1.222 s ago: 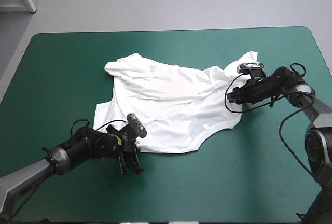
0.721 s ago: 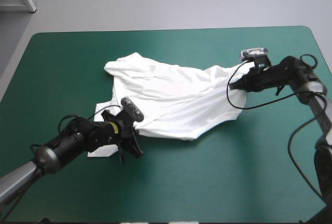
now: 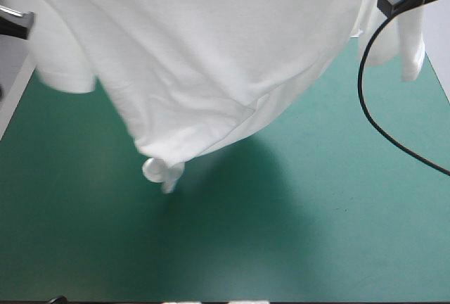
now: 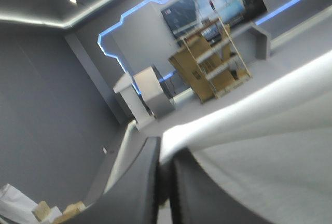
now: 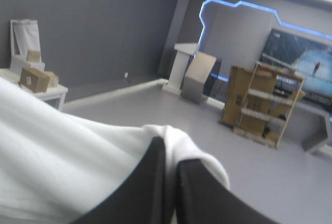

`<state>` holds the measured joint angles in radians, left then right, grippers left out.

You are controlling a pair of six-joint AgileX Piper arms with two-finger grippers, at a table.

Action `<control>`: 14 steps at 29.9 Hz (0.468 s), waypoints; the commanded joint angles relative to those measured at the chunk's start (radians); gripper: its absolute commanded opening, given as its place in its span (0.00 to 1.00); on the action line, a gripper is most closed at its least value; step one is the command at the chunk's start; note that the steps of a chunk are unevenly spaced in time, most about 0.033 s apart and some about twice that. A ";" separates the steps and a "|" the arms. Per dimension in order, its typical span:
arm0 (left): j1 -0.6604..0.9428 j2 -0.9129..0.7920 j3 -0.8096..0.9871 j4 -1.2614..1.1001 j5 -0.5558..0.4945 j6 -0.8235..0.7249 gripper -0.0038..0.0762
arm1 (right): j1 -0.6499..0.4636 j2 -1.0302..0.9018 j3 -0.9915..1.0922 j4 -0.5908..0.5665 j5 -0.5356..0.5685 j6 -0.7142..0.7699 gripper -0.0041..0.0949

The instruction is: Fold the cloth

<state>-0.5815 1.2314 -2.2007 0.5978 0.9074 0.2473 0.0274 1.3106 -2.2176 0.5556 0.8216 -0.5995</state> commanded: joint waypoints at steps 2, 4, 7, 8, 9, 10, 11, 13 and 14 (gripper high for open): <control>-0.001 0.009 -0.202 0.022 -0.004 0.059 0.07 | -0.002 -0.031 -0.160 -0.007 -0.044 -0.008 0.04; -0.001 0.009 -0.233 0.015 -0.004 0.080 0.07 | -0.002 -0.043 -0.204 -0.007 -0.037 -0.008 0.04; -0.001 0.007 -0.245 0.000 -0.004 0.107 0.07 | -0.002 -0.073 -0.260 -0.020 -0.033 -0.011 0.04; -0.001 0.007 -0.245 0.000 -0.006 0.111 0.07 | -0.002 -0.086 -0.278 -0.033 -0.031 -0.013 0.04; -0.001 0.007 -0.245 0.000 -0.008 0.111 0.07 | -0.002 -0.094 -0.287 -0.040 -0.028 -0.013 0.04; -0.001 0.009 -0.245 0.000 -0.008 0.111 0.07 | -0.002 -0.100 -0.294 -0.040 -0.025 -0.013 0.04; -0.001 0.012 -0.245 0.000 -0.005 0.111 0.07 | -0.002 -0.105 -0.294 -0.040 -0.020 -0.013 0.04; -0.001 0.027 -0.245 0.000 -0.003 0.111 0.07 | -0.002 -0.111 -0.294 -0.054 0.001 -0.013 0.04; -0.001 0.034 -0.245 0.000 -0.002 0.111 0.07 | -0.002 -0.108 -0.291 -0.067 0.018 -0.007 0.04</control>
<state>-0.5815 1.2575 -2.4277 0.5322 0.9637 0.3616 0.0325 1.2014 -2.5014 0.5640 0.9024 -0.6022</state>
